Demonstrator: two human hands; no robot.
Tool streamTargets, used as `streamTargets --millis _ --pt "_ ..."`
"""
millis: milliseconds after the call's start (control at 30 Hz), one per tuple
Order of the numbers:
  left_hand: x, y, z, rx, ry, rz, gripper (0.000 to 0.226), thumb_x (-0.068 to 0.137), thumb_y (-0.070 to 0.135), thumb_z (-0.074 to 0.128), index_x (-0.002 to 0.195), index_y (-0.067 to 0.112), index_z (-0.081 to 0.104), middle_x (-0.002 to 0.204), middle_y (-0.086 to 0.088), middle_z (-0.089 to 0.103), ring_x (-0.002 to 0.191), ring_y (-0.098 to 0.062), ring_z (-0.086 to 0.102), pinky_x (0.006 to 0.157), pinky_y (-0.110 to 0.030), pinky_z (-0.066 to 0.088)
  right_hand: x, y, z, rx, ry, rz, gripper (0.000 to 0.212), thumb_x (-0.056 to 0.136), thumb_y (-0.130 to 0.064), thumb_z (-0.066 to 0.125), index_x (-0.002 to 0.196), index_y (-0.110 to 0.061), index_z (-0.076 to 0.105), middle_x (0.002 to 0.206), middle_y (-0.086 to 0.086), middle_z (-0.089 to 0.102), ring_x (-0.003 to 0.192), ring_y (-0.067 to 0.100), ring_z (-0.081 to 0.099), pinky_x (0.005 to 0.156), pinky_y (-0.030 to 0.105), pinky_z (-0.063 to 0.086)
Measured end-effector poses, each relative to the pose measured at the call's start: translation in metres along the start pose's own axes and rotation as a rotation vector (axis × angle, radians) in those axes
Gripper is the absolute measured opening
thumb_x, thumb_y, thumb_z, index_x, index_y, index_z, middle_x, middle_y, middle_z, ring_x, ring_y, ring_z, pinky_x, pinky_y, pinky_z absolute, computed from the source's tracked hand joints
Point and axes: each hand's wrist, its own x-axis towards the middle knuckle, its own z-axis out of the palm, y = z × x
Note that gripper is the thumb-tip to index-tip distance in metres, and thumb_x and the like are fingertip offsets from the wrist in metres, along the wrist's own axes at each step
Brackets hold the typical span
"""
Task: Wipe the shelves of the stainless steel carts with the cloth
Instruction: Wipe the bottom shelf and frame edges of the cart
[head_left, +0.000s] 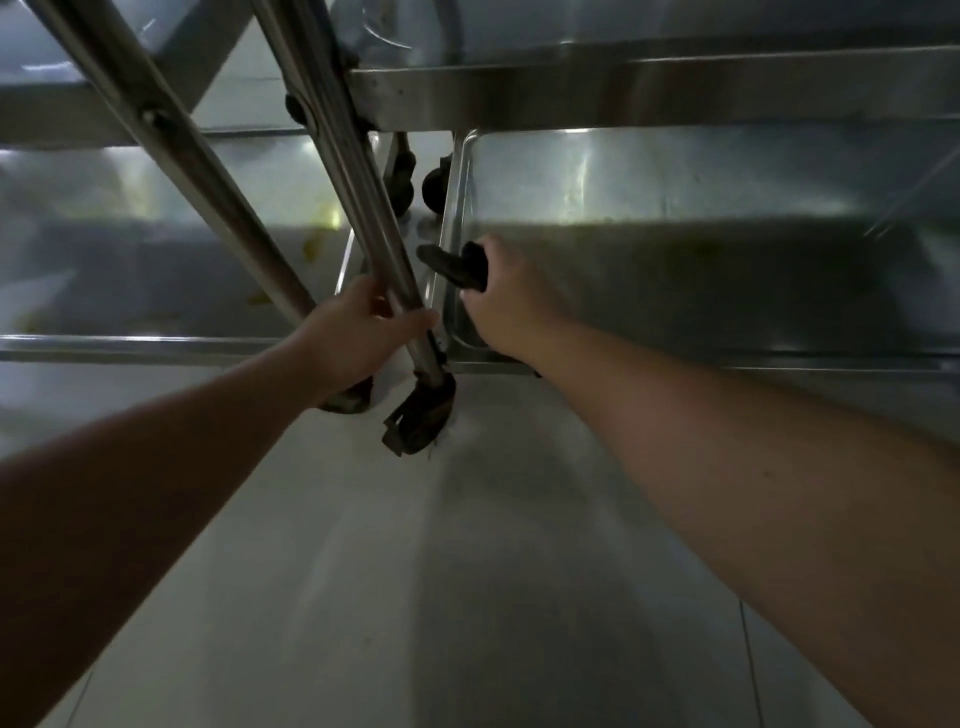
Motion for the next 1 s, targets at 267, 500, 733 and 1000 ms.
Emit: streamTargets --millis 267,500,733,1000 --pt "0.010 0.011 0.028 -0.541 0.182 0.077 0.030 0.090 0.026 0.081 0.115 0.017 0.066 0.091 0.011 0.074 0.090 -0.002 0.073 0.078 -0.020 0.056 0.000 0.016 0.029 -0.091 -0.384 -0.124 0.045 0.113 -0.035 0.030 0.149 -0.019 0.051 0.150 0.010 0.056 0.136 0.029 0.053 0.114 0.041 0.040" --pt "0.021 0.000 0.047 -0.677 0.242 0.118 0.018 0.089 0.015 0.069 0.071 0.019 0.069 0.068 0.002 0.069 0.070 -0.012 0.068 0.069 -0.024 0.056 -0.016 0.050 0.022 -0.413 -0.273 -0.241 0.054 0.111 -0.044 0.034 0.162 -0.026 0.033 0.171 -0.006 0.027 0.159 0.018 0.019 0.129 0.040 0.013" --pt "0.034 -0.009 0.050 -0.718 0.226 0.143 0.021 0.080 0.022 0.066 0.059 0.028 0.064 0.058 0.001 0.058 0.062 -0.023 0.057 0.072 -0.042 0.053 -0.060 0.177 -0.113 -0.553 0.035 0.137 0.070 0.100 -0.052 0.025 0.157 -0.013 0.040 0.168 0.010 0.033 0.155 0.035 0.029 0.126 0.048 0.023" --pt "0.031 0.000 0.061 -0.704 0.388 0.131 0.026 0.079 0.020 0.060 0.054 0.027 0.057 0.054 0.000 0.055 0.056 -0.021 0.055 0.060 -0.033 0.051 -0.034 0.126 -0.052 -0.583 0.009 0.053 0.065 0.102 -0.047 0.029 0.157 -0.016 0.041 0.168 0.008 0.034 0.153 0.034 0.031 0.124 0.049 0.025"
